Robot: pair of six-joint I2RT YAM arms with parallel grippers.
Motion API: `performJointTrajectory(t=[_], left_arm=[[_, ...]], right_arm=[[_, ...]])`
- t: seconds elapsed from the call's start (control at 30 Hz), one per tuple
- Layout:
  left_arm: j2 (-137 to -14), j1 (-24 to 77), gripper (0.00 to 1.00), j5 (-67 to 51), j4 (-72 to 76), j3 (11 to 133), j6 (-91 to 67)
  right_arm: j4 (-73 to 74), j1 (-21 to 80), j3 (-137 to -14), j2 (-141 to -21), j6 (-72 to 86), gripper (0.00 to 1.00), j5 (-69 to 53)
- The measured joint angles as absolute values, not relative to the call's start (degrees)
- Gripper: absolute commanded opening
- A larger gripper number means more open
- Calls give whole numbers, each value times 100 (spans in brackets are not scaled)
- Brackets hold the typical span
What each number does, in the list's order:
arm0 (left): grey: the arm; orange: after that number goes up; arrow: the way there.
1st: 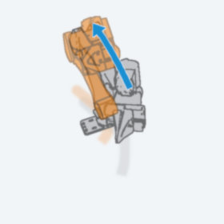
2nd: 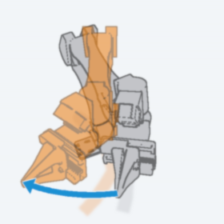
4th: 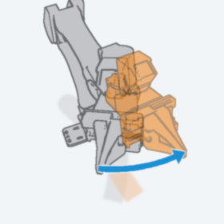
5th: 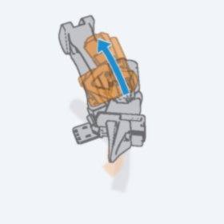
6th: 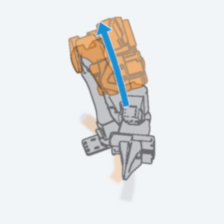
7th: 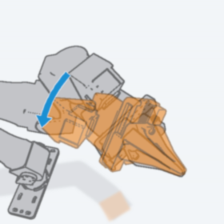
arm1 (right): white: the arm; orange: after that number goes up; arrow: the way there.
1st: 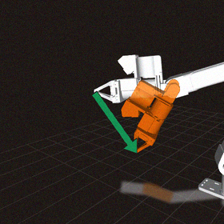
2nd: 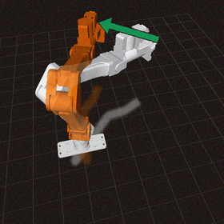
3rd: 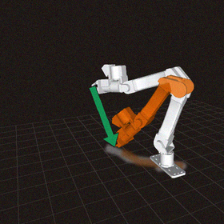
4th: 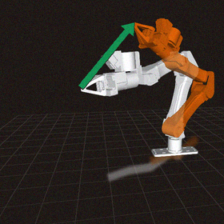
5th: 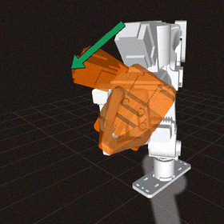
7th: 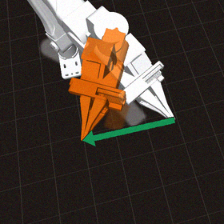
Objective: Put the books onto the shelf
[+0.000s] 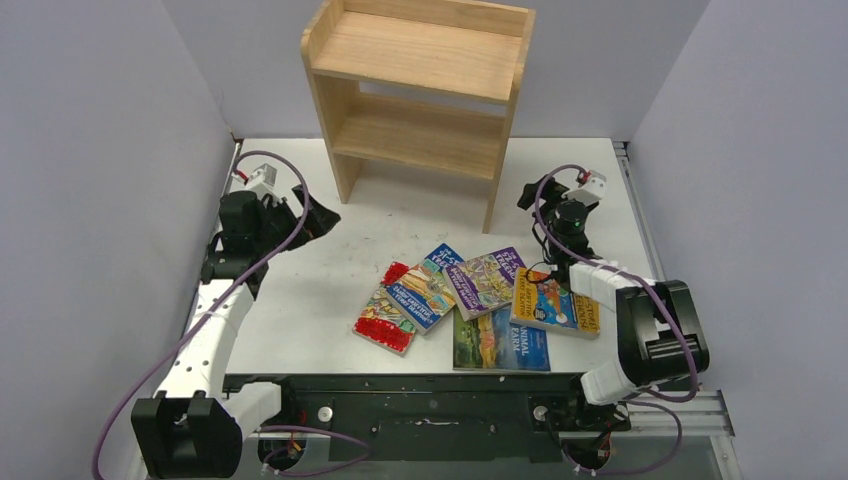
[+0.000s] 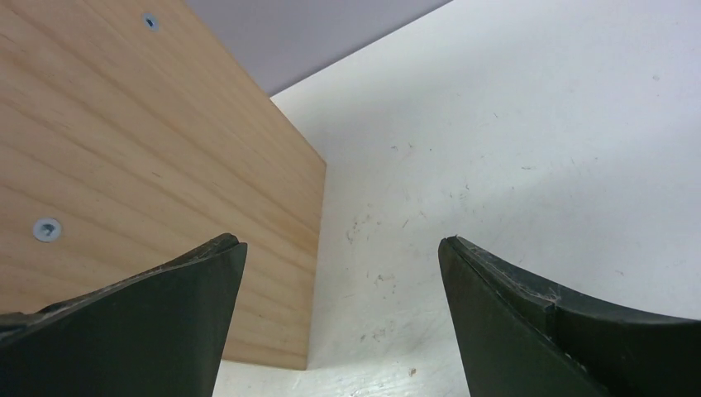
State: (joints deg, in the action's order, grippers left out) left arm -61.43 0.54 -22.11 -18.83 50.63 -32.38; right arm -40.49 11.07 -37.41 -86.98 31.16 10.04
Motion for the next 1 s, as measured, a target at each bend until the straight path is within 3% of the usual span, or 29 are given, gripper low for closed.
performJointTrajectory(t=[0.2,0.47,0.63,0.83,1.0], left_arm=[[-6237,54,97,-1745,-1208,5352,-2803],[-7297,104,100,-998,482,6294,-1979],[-8208,130,91,-1079,1859,6593,-1750],[-9002,255,90,-1293,2392,7011,-1417],[-9465,268,80,-1487,2585,7424,-1273]], right_arm=[[-3339,1085,-3837,-8014,3135,90,539],[-2655,1168,-3662,-6823,3223,90,117],[-2268,1168,-3651,-6289,3227,90,-38],[-1865,1168,-3651,-6064,3216,90,-134],[-1520,1168,-3651,-5883,3212,90,-132]])
